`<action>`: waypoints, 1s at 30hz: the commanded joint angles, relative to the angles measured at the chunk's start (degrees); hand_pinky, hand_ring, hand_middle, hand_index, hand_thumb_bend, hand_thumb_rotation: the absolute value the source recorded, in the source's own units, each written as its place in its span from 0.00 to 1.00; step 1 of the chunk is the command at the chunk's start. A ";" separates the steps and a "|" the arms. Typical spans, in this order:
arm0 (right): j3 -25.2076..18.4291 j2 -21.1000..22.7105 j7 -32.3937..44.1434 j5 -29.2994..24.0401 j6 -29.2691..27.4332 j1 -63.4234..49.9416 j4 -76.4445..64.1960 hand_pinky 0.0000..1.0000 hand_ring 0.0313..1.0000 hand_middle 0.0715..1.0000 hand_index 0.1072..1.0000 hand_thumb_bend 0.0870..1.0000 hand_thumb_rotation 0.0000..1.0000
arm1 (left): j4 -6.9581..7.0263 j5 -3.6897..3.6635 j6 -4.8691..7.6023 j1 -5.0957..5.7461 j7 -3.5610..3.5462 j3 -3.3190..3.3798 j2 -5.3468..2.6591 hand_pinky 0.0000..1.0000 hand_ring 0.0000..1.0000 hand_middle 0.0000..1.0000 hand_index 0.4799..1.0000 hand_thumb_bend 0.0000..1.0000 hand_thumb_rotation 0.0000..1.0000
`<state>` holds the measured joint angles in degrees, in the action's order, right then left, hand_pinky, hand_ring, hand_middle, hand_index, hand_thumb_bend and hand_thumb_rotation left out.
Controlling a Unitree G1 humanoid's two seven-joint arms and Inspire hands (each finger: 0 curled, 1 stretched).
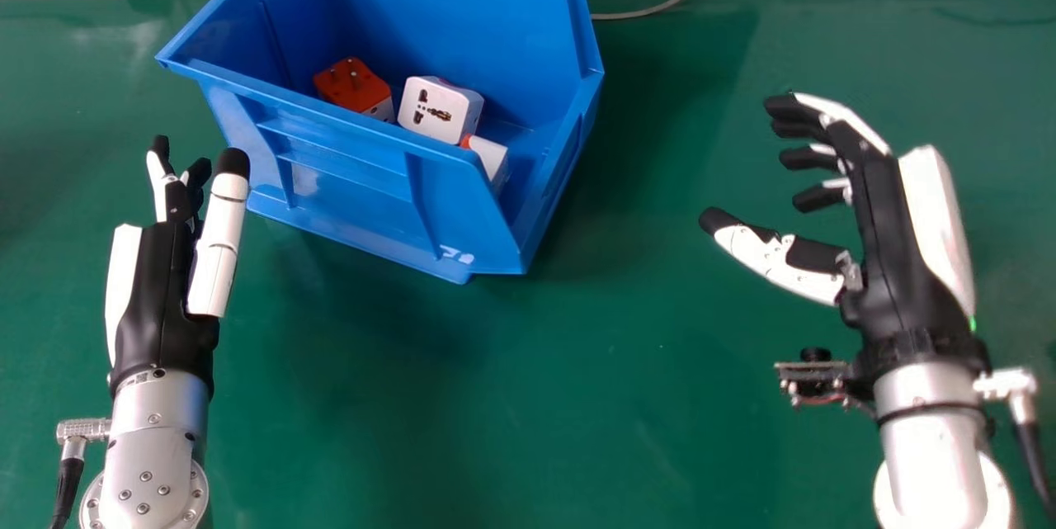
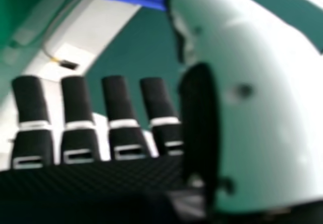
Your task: Pick all objects and put in blue box
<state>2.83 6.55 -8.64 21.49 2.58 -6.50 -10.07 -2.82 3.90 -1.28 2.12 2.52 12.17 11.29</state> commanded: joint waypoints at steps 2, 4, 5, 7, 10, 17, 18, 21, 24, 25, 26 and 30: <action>-2.20 -1.65 1.56 -6.82 -2.84 -0.79 0.67 0.67 0.79 0.82 0.80 0.28 0.29 | 0.09 0.05 1.83 -0.35 0.03 0.15 0.75 0.97 0.99 0.97 0.96 0.59 1.00; -3.61 -3.09 4.39 -13.49 -3.12 -1.82 1.56 0.67 0.79 0.82 0.80 0.28 0.29 | -0.20 0.21 2.13 -0.15 0.06 0.16 0.99 0.97 0.99 0.97 0.96 0.59 1.00; -4.12 -3.61 5.70 -16.12 -2.90 -2.28 1.65 0.67 0.79 0.82 0.80 0.28 0.29 | -0.20 0.14 2.21 -0.01 0.03 0.20 1.04 0.97 0.99 0.97 0.96 0.59 1.00; -4.60 -4.06 7.40 -19.21 -2.44 -2.82 1.47 0.71 0.83 0.85 0.83 0.28 0.35 | -0.13 -0.03 2.32 0.20 0.00 0.26 1.07 0.97 0.99 0.97 0.96 0.60 1.00; -4.83 -5.21 9.93 -23.57 -2.06 -3.81 1.14 0.84 0.91 0.93 0.91 0.29 0.66 | -0.03 -0.22 2.68 0.68 -0.08 0.46 1.12 0.97 0.99 0.97 0.96 0.60 1.00; -4.18 -6.66 14.59 -27.02 -10.00 -5.90 7.10 0.97 0.98 0.98 0.98 0.35 0.93 | 1.01 -0.85 3.74 3.14 0.07 1.08 0.78 0.98 0.99 0.97 0.96 0.61 1.00; -4.07 -6.77 14.84 -26.94 -10.77 -5.98 7.71 0.97 0.99 0.99 0.99 0.36 0.94 | 1.09 -0.93 3.91 3.54 0.04 1.15 0.79 0.98 0.99 0.97 0.96 0.61 1.00; -3.78 -6.85 15.58 -26.82 -12.69 -6.33 9.08 0.99 0.99 0.99 0.99 0.37 0.97 | 1.97 -1.60 4.14 5.14 -0.27 1.60 0.70 0.98 1.00 0.97 0.96 0.62 1.00; -3.71 -6.63 16.55 -27.00 -14.35 -6.54 10.30 0.99 1.00 1.00 1.00 0.38 0.99 | 3.29 -3.33 4.21 6.90 -0.93 2.21 0.33 0.98 1.00 0.98 0.97 0.62 1.00; -3.72 -6.59 16.79 -27.04 -14.77 -6.57 10.65 0.99 1.00 1.00 1.00 0.38 0.99 | 3.95 -3.79 4.40 7.63 -1.20 2.24 0.10 0.99 1.00 0.98 0.97 0.62 1.00; -3.78 -6.53 17.02 -27.07 -15.11 -6.49 10.95 1.00 1.00 1.00 1.00 0.38 0.99 | 4.66 -4.23 4.70 8.43 -1.57 2.26 -0.09 0.99 1.00 0.98 0.97 0.62 1.00; -4.06 -6.13 17.59 -26.80 -16.56 -6.40 11.76 1.00 1.00 1.00 1.00 0.38 1.00 | 5.94 -8.44 8.35 12.38 -5.16 3.20 -0.53 0.99 1.00 0.99 0.99 0.58 1.00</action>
<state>-0.93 -0.02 8.69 -4.90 -11.88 -13.19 2.16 1.44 -3.09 4.64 13.43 -1.48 14.79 11.06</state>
